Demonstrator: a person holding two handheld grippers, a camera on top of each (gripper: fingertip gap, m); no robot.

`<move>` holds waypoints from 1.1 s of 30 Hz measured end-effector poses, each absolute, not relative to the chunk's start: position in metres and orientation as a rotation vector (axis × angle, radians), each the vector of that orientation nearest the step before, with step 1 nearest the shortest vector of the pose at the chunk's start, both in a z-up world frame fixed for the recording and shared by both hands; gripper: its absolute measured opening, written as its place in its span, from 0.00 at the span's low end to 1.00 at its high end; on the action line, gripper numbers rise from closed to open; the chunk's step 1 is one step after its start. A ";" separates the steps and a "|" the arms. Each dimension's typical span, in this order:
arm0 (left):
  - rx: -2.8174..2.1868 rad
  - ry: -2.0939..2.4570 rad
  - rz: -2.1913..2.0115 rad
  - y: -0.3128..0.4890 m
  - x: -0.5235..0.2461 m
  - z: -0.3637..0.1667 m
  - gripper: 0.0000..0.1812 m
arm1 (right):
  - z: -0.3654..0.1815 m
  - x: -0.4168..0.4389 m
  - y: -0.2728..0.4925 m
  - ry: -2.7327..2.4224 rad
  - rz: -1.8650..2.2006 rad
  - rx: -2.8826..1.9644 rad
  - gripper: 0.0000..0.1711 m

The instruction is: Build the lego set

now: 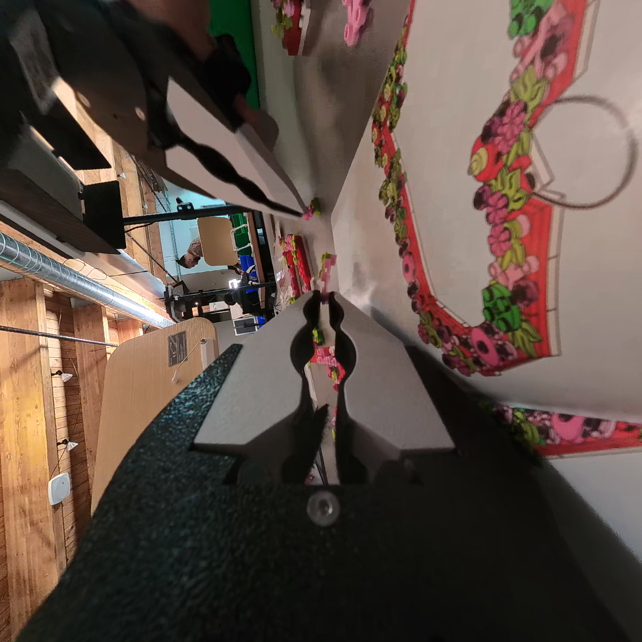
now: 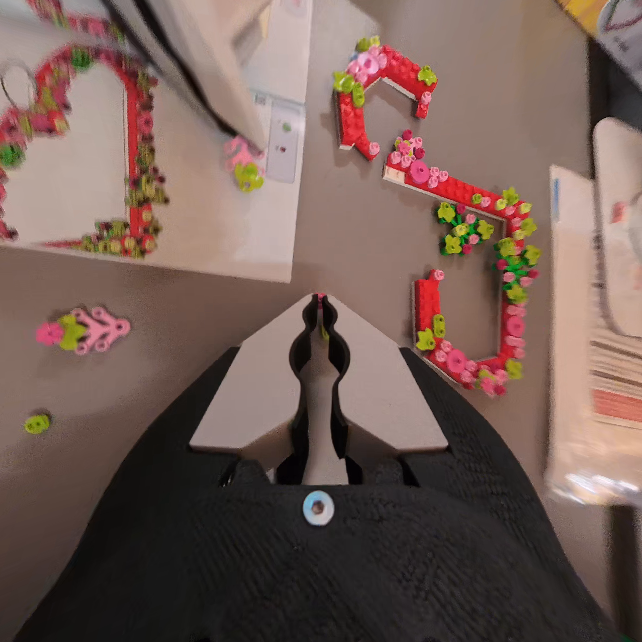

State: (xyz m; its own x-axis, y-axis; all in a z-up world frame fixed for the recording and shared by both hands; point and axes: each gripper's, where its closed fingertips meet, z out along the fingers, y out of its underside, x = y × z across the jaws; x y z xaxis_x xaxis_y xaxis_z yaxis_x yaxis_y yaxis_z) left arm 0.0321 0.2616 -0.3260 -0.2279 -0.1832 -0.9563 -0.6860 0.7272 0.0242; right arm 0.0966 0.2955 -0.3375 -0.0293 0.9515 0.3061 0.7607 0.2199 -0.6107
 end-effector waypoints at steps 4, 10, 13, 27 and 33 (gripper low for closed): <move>-0.685 1.770 0.532 0.260 0.034 -0.324 0.02 | -0.337 0.117 0.273 -1.984 -0.124 -1.310 0.00; -0.664 1.776 0.521 0.254 0.039 -0.324 0.02 | -0.349 0.140 0.236 -2.286 -0.592 -0.922 0.00; -0.652 1.783 0.527 0.252 0.041 -0.324 0.02 | -0.350 0.140 0.220 -2.366 -0.571 -0.859 0.00; -0.654 1.786 0.527 0.251 0.040 -0.324 0.02 | -0.345 0.142 0.200 -2.252 -0.024 -1.426 0.06; -0.654 1.791 0.522 0.250 0.040 -0.325 0.02 | -0.341 0.143 0.209 -1.878 0.425 -1.810 0.04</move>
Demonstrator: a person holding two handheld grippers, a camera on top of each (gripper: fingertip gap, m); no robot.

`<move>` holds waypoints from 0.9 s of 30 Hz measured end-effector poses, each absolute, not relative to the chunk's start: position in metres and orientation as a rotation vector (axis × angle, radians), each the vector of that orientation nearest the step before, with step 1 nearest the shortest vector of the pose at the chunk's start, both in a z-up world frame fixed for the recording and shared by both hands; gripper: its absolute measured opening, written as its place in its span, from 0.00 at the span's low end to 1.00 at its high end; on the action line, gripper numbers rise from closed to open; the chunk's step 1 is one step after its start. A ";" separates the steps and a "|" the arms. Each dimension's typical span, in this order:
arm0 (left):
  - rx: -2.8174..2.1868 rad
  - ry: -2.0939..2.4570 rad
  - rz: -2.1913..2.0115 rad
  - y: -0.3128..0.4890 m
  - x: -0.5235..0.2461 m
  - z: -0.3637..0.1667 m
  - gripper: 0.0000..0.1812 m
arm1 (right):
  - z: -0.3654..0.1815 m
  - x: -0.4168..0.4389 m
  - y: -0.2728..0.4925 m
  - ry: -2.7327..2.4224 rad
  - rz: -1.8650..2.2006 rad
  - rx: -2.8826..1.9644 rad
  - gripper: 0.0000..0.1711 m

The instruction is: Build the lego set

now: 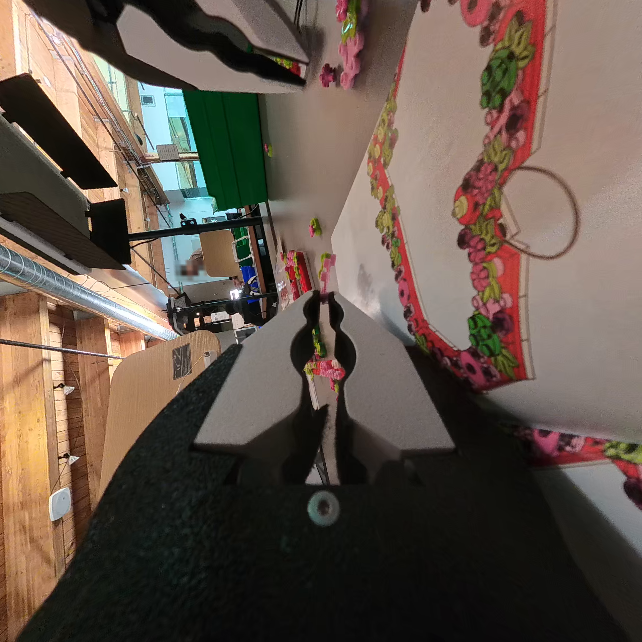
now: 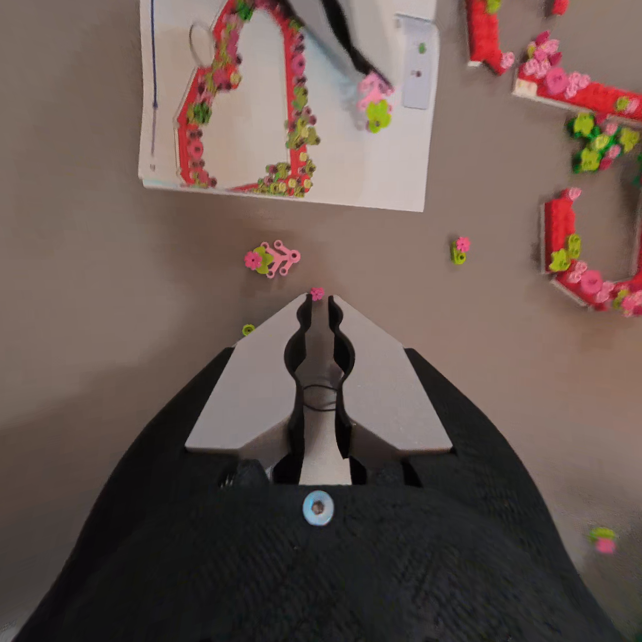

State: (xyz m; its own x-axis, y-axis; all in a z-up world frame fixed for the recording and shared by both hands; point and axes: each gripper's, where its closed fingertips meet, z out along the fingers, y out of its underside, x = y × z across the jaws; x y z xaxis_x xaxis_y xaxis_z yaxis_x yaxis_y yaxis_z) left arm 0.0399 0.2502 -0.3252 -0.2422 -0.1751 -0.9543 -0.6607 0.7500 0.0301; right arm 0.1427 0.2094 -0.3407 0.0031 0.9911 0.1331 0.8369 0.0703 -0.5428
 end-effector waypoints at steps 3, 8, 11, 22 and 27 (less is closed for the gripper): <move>-0.655 1.793 0.520 0.250 0.040 -0.326 0.02 | -0.335 0.139 0.210 -1.726 0.570 -1.925 0.04; -0.655 1.796 0.520 0.249 0.040 -0.326 0.02 | -0.338 0.137 0.203 -1.620 0.485 -2.004 0.05; -0.659 1.798 0.515 0.249 0.040 -0.326 0.02 | -0.347 0.140 0.203 -1.600 0.317 -1.950 0.05; -0.658 1.806 0.505 0.246 0.042 -0.328 0.02 | -0.349 0.140 0.207 -1.553 0.145 -1.838 0.03; -0.662 1.812 0.496 0.245 0.042 -0.329 0.02 | -0.349 0.139 0.212 -1.541 0.131 -1.833 0.00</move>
State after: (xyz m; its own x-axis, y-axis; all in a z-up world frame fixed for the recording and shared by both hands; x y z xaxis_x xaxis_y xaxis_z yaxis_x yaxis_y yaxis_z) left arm 0.0420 0.2446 -0.3288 -0.2530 -0.1988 -0.9468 -0.6535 0.7568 0.0157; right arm 0.1394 0.2116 -0.3492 0.2780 0.8895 0.3626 0.8157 -0.0192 -0.5781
